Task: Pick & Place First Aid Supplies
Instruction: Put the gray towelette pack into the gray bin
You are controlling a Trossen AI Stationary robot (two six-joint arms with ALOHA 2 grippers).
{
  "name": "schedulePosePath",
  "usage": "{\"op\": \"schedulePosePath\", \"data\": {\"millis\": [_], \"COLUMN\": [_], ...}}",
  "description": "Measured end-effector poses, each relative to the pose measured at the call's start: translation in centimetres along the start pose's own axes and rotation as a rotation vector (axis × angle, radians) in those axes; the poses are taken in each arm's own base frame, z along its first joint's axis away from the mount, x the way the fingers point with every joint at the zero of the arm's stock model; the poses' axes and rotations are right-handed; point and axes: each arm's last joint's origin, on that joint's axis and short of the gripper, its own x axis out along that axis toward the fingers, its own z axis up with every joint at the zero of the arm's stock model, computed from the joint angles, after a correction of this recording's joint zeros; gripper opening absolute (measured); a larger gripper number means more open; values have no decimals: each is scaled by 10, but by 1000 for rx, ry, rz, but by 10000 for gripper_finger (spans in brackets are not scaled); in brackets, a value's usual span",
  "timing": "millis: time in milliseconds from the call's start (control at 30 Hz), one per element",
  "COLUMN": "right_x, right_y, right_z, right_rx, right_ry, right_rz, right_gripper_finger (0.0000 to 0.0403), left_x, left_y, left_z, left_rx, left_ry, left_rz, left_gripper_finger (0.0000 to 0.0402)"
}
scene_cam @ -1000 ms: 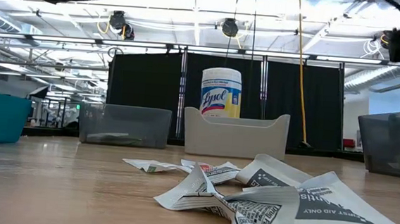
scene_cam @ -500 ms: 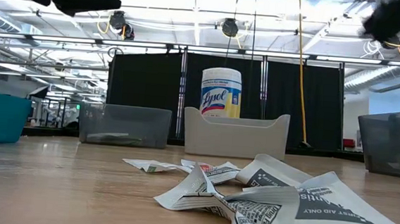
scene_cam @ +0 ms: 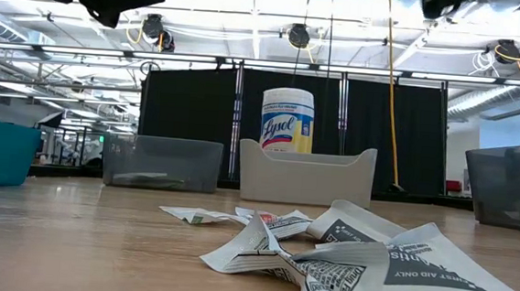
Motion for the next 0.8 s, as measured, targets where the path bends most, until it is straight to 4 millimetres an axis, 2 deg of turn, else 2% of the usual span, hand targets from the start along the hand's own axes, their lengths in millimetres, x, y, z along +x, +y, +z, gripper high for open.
{"op": "schedulePosePath", "data": {"millis": [167, 333, 633, 800], "right_x": [34, 71, 129, 155], "right_y": [3, 11, 24, 32], "right_z": [-23, -32, -58, -61], "right_rx": [49, 4, 29, -17], "right_ry": [43, 112, 401, 562], "right_rz": [49, 84, 72, 76], "right_gripper_finger": [175, 176, 173, 183], "left_x": [0, 0, 0, 0], "left_y": [0, 0, 0, 0], "left_z": [-4, -5, -6, -6], "left_rx": [23, 38, 44, 40], "left_ry": [36, 44, 51, 57], "left_rz": [-2, -2, -2, -2], "left_gripper_finger": [182, 182, 182, 182]}}
